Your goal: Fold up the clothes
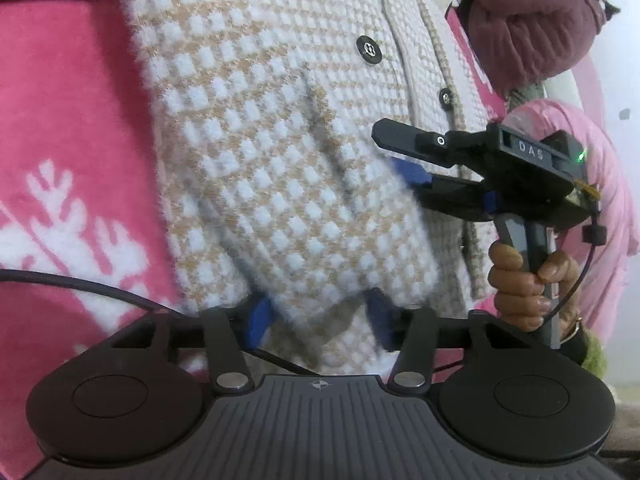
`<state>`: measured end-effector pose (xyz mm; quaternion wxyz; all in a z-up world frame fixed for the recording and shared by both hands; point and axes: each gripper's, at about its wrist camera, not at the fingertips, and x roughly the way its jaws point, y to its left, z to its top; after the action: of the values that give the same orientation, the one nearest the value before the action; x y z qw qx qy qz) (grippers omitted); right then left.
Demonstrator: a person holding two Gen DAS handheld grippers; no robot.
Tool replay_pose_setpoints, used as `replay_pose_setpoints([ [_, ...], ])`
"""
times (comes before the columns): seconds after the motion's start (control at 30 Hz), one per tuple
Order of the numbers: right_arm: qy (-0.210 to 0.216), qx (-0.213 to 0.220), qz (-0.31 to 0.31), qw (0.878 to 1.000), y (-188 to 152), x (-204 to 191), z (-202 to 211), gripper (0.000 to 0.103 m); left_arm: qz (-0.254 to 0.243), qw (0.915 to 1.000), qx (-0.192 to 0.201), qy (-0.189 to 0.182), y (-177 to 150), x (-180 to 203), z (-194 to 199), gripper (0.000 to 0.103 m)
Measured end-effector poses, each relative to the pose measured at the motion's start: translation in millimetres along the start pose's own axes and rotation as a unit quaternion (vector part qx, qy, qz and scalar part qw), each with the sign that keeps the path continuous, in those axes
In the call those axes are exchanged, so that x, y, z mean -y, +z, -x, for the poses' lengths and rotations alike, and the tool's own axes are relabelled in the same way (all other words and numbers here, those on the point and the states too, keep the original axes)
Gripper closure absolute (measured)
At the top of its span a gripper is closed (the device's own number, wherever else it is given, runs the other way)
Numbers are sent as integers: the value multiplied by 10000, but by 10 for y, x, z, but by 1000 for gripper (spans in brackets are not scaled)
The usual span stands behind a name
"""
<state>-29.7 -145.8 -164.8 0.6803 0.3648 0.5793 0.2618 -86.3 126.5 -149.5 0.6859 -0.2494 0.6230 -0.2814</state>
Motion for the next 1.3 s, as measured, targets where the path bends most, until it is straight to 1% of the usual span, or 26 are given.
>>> replay_pose_setpoints([
  [0.03,-12,-28,115,9999,-10,-32,-35,69,-64,10000,-3,40,-10,-11,18,72],
  [0.07,-10,-56,217,9997,-22,-56,-44,73,-112,9999,-30,58,-10,-20,25,80],
  [0.1,-20,-21,271,9996,-28,-70,-17,83,-131,9999,-75,29,0,-28,33,84],
  [0.13,-28,20,326,9995,-35,-85,14,88,-138,9998,-117,-25,12,-37,51,85],
  [0.2,-21,295,472,9984,-67,-112,191,95,-200,9995,-150,-216,45,-64,134,87],
  [0.3,-41,654,656,9957,-129,-141,439,95,-531,9972,-199,-484,79,42,193,87],
  [0.37,-126,778,683,9945,-218,-115,564,95,-831,9946,-328,-534,94,136,162,87],
  [0.43,-239,749,630,9949,-315,-38,599,95,-1062,9918,-549,-443,81,199,76,87],
  [0.5,-341,669,534,9957,-434,60,616,95,-1237,9886,-813,-259,45,230,-30,87],
  [0.57,-378,600,412,9966,-521,137,561,95,-1356,9857,-989,-124,12,217,-58,88],
  [0.67,-323,568,440,9969,-560,101,494,95,-1400,9848,-1031,-30,14,196,33,88],
  [0.83,-346,462,712,9958,-514,-30,401,95,-1586,9823,-982,155,-12,198,171,88],
  [0.97,-411,359,821,9951,-562,-21,375,95,-1558,9817,-1071,230,-55,137,163,88],
  [1.1,-506,316,768,9953,-574,-15,285,95,-1541,9805,-1180,294,-56,86,123,87],
  [1.13,-539,302,764,9952,-576,-18,261,95,-1482,9804,-1249,341,-48,67,94,86],
  [1.17,-598,283,805,9946,-570,-31,269,95,-1411,9802,-1329,400,-42,38,72,82],
  [1.2,-656,263,845,9939,-565,-44,277,96,-1328,9803,-1392,437,-34,17,56,82],
  [1.23,-715,244,886,9932,-559,-58,285,95,-1241,9808,-1435,441,-22,10,58,82],
  [1.3,-832,205,966,9916,-548,-84,301,92,-1205,9810,-1439,485,-9,23,132,78],
])
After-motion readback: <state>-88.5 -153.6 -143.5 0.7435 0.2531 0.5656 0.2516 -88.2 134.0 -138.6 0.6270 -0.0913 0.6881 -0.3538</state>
